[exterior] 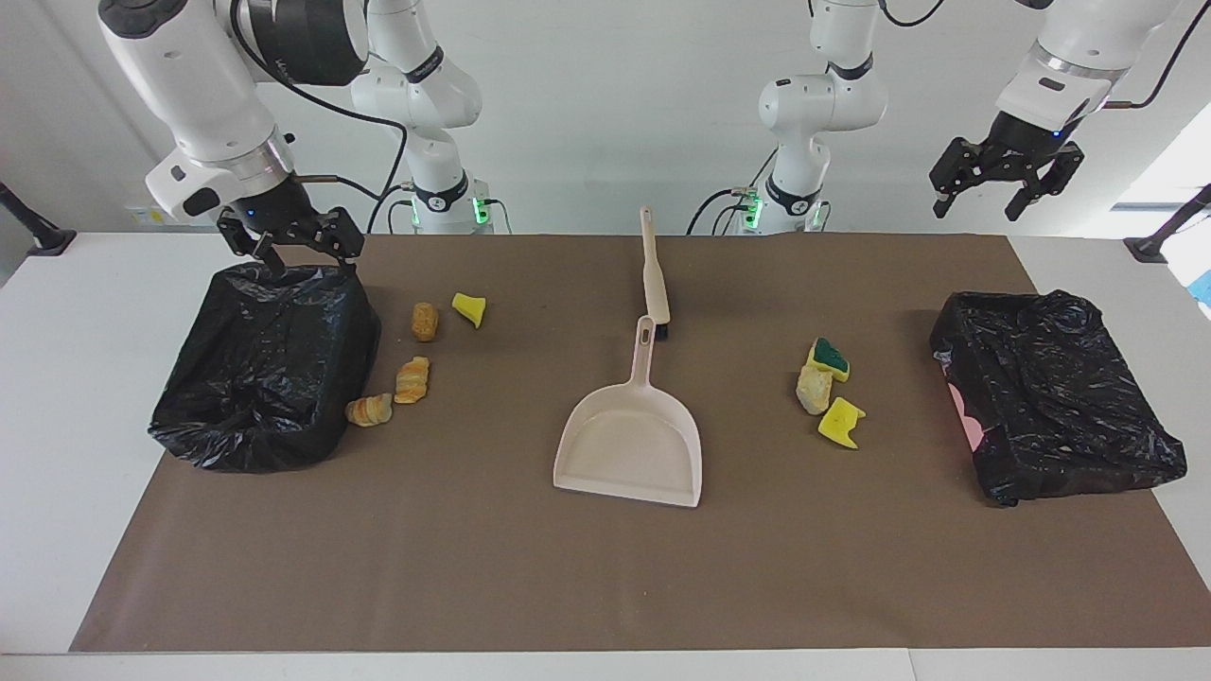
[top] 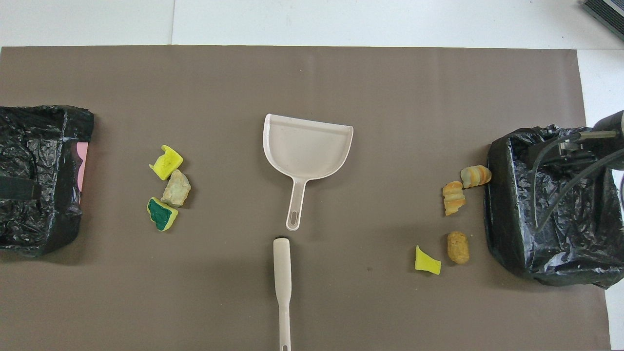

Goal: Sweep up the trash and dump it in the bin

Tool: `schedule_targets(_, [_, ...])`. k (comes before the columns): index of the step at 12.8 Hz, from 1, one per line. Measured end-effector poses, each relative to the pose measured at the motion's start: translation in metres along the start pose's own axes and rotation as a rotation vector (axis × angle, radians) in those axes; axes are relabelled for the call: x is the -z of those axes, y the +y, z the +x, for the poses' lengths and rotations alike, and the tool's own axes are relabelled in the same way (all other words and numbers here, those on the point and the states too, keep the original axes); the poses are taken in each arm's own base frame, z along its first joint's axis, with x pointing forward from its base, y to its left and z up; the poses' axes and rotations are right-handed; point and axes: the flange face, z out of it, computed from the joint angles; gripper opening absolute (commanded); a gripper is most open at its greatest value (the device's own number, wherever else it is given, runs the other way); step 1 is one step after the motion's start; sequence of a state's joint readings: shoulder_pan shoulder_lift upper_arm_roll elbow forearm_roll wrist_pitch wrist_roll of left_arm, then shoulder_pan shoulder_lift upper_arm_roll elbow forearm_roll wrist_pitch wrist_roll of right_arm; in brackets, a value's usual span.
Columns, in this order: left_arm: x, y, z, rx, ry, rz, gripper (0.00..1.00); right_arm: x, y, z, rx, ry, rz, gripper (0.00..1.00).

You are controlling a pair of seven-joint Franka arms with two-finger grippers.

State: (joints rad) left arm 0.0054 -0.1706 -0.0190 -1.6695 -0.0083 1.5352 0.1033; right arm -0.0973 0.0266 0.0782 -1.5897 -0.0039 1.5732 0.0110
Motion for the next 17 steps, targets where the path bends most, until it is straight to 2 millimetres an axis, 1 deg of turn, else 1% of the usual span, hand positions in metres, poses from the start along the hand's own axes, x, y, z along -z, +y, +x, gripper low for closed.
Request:
schedule_targets(8, [-0.0048, 0.0054, 0.0005, 0.006, -0.009, 0.000, 1.00, 0.0000, 0.0029, 0.0000, -0.005, 0.000, 0.000, 1.00])
schedule_targets(17, [-0.0053, 0.0079, 0.0007, 0.007, -0.011, 0.001, 1.00, -0.0015, -0.0048, -0.0026, 0.009, -0.021, -0.001, 1.00])
